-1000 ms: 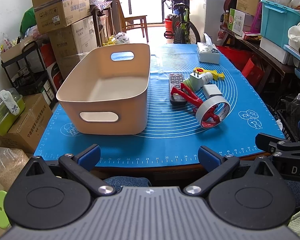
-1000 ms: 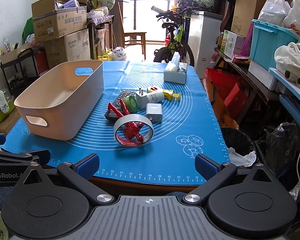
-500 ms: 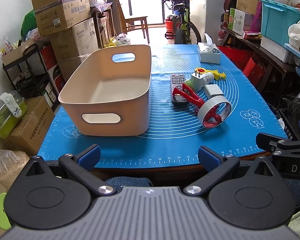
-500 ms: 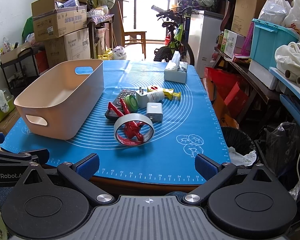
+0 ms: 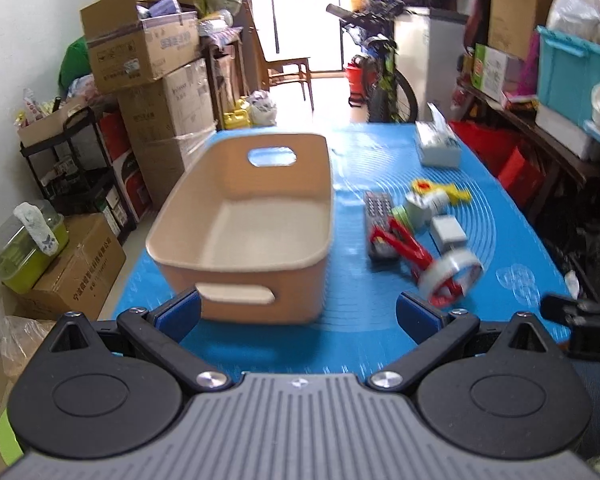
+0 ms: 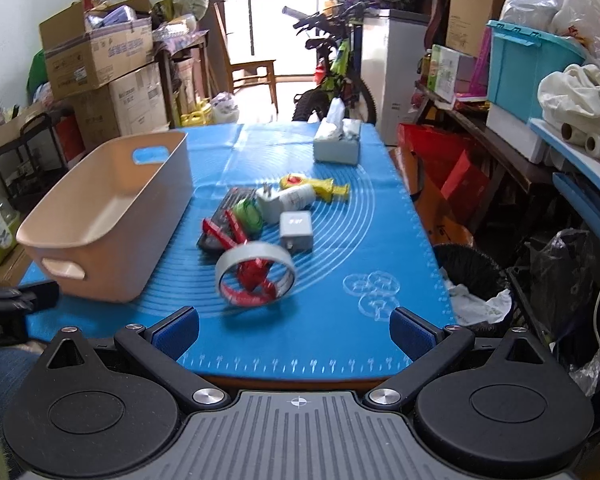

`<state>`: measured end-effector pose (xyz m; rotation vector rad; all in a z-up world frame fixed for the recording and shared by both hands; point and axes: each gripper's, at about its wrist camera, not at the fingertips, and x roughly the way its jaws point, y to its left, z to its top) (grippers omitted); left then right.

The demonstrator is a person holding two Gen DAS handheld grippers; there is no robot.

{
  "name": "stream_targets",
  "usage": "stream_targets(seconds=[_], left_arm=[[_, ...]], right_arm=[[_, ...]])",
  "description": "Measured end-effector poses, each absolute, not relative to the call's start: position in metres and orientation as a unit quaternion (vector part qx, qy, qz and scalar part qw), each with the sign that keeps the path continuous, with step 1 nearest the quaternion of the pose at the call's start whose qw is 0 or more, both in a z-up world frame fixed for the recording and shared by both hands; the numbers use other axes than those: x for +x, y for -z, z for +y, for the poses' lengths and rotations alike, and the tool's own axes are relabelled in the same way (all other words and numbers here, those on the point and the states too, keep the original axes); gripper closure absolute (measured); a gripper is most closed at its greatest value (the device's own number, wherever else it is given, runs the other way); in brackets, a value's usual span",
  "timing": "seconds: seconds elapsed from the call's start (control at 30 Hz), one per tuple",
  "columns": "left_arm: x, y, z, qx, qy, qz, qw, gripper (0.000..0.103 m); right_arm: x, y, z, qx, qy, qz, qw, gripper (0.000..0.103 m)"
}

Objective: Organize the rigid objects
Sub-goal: 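Move the left tool to the basket rim and close on it while the right tool grasps the tape roll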

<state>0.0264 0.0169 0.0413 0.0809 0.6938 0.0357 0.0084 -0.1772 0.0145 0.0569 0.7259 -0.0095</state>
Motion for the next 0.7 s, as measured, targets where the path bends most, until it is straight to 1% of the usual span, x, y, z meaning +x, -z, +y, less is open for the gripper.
stream_targets(seconds=[0.33,0.5,0.6,0.7], left_arm=[[0.091,-0.072,0.061,0.028,-0.038,0.321,0.946,0.001],[0.123,-0.072,0.091,0.024,-0.043,0.325,0.944,0.001],[0.143,-0.066,0.105,0.036,-0.033,0.340,0.939,0.001],[0.162,-0.057,0.121,0.027,-0.031,0.356,0.933,0.001]], right_arm=[[0.050,-0.029,-0.167,0.027,0.013,0.340,0.940,0.003],[0.075,-0.026,-0.160,0.030,0.025,0.342,0.939,0.003],[0.089,-0.019,-0.156,0.031,0.036,0.347,0.937,0.003],[0.100,-0.009,-0.153,0.037,0.046,0.360,0.931,0.003]])
